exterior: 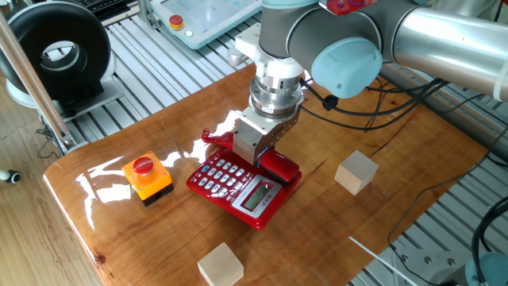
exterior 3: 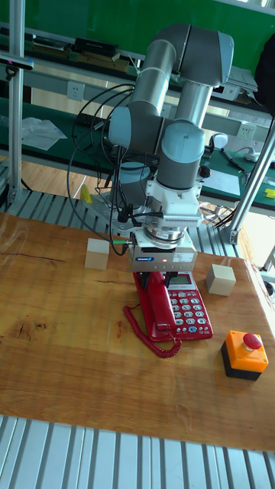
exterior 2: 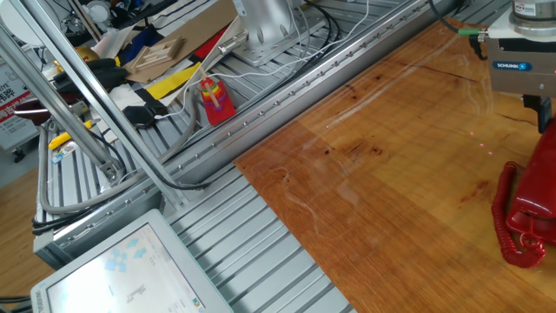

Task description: Place the handset of the telephone on the corresponding phone cradle

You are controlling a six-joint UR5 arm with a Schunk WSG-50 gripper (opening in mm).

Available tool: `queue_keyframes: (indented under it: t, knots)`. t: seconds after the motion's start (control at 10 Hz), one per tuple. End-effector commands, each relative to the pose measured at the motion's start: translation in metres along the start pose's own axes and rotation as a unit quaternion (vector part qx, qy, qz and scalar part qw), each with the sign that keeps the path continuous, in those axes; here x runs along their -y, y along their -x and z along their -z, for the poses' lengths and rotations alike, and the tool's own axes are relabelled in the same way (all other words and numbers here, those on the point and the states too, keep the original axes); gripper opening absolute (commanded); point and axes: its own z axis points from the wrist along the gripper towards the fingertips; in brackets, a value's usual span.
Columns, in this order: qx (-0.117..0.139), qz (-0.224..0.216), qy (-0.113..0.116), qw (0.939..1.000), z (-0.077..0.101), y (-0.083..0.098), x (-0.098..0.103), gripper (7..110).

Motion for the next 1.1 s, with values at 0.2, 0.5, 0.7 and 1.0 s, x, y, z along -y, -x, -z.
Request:
queue_keyframes:
  t: [0.2, 0.5, 0.7, 1.0]
  knots:
    - [0.001, -0.005, 0.003, 1.0, 0.0012, 0.0009, -0.0001, 22]
    - [0.0, -0.004, 0.005, 1.0, 0.0012, 0.0007, -0.0015, 22]
    - [-0.001, -0.004, 0.006, 1.0, 0.0012, 0.0, -0.0016, 22]
    - [-0.005, -0.003, 0.007, 1.0, 0.0012, -0.0019, -0.0023, 22]
